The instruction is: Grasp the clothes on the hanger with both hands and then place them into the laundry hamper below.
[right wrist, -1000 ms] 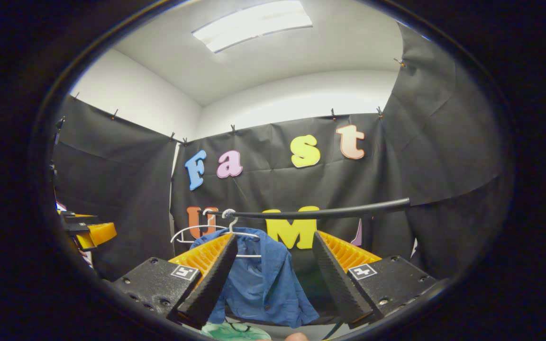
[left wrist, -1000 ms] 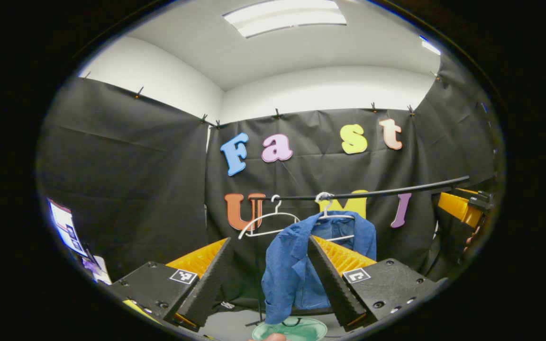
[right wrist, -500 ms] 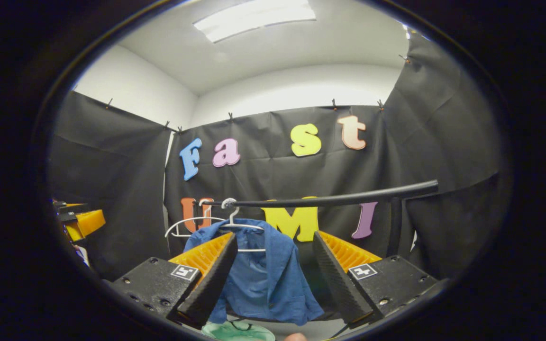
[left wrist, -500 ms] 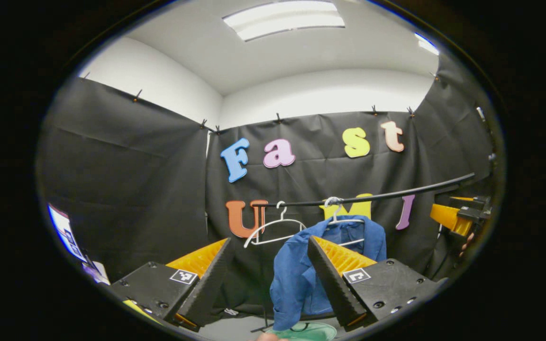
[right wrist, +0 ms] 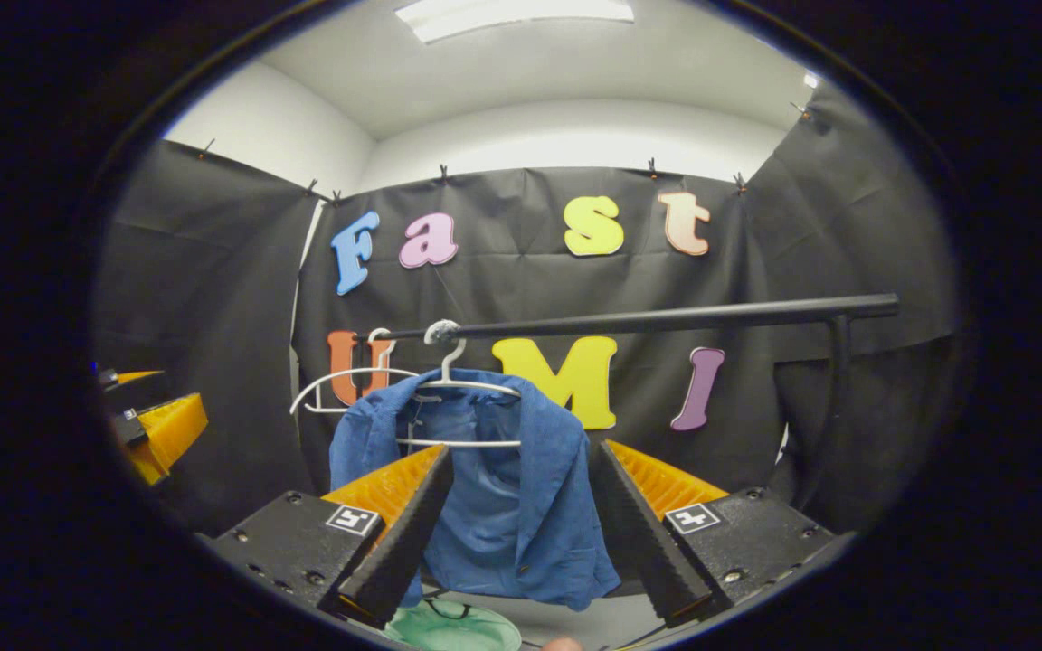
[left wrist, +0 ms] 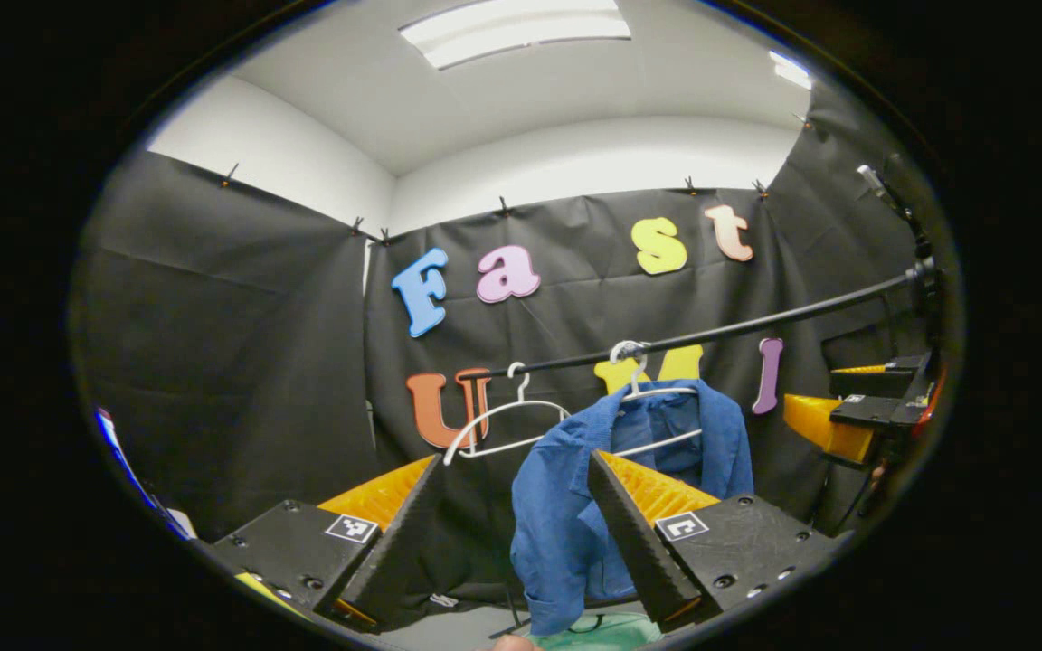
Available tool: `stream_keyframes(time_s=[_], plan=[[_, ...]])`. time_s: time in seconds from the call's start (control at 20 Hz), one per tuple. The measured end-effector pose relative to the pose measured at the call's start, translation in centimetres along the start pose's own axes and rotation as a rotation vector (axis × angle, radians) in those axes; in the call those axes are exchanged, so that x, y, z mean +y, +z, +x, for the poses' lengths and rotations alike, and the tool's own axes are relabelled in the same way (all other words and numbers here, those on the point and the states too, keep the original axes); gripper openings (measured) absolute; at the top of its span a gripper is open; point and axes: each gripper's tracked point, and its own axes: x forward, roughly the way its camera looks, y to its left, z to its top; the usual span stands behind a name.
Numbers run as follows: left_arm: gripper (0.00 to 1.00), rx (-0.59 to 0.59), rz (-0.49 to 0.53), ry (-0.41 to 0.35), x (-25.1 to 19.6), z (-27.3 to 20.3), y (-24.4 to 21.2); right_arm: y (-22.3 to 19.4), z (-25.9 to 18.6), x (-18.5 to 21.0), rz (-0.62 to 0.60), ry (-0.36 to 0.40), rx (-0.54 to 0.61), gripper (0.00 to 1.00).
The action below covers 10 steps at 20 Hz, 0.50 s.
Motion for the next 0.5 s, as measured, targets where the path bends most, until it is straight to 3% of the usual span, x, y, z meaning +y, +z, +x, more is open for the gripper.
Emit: stream_keyframes(time_s=[0.5], plan=[[0.97, 0.097, -0.091, -0.181, -4.0, 8.1, -7.5, -5.1, 7.2, 0.0, -0.053, -0.176, 0.087, 1.0]])
